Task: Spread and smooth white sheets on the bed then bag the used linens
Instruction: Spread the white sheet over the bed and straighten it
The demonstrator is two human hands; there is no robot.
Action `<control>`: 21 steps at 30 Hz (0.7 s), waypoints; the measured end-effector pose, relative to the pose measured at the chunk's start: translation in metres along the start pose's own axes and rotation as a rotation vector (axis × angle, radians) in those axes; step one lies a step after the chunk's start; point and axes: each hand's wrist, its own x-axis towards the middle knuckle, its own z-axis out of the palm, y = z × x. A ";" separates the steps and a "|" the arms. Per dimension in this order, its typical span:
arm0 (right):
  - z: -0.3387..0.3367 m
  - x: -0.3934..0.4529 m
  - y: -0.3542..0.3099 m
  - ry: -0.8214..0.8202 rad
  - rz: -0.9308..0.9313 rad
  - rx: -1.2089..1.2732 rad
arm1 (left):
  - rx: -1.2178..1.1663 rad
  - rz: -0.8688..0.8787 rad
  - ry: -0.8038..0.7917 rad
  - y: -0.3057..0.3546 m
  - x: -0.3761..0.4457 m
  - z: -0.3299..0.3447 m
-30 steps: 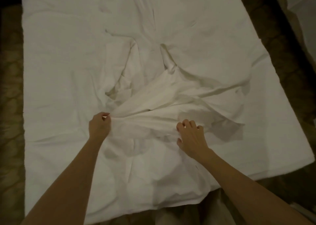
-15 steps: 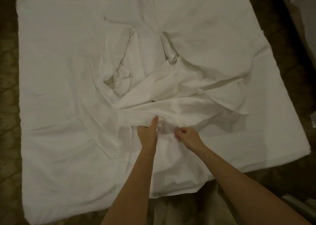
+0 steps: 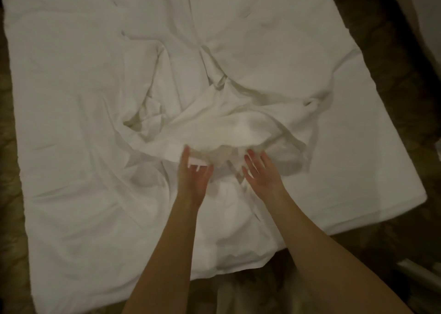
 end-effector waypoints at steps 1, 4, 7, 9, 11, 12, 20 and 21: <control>0.000 0.000 -0.007 0.024 -0.003 -0.001 | 0.170 0.021 -0.037 -0.011 -0.001 0.007; 0.002 -0.002 -0.030 0.094 -0.074 -0.142 | 0.668 0.111 -0.069 -0.038 0.000 0.029; -0.001 -0.003 -0.051 0.125 -0.149 -0.301 | 0.836 0.086 -0.048 -0.051 0.000 0.048; -0.009 -0.002 -0.061 0.164 -0.183 -0.425 | 0.801 0.080 -0.041 -0.056 0.003 0.056; -0.020 -0.002 -0.068 0.237 -0.210 -0.516 | 0.664 0.043 -0.122 -0.055 0.000 0.066; -0.026 -0.002 -0.071 0.266 -0.207 -0.520 | 0.618 0.026 -0.165 -0.053 -0.004 0.071; -0.039 -0.004 -0.096 -0.226 0.119 -0.092 | 0.135 -0.090 -0.257 -0.029 -0.022 0.058; -0.039 -0.002 -0.098 -0.222 0.107 -0.109 | 0.045 -0.094 -0.243 -0.027 -0.025 0.053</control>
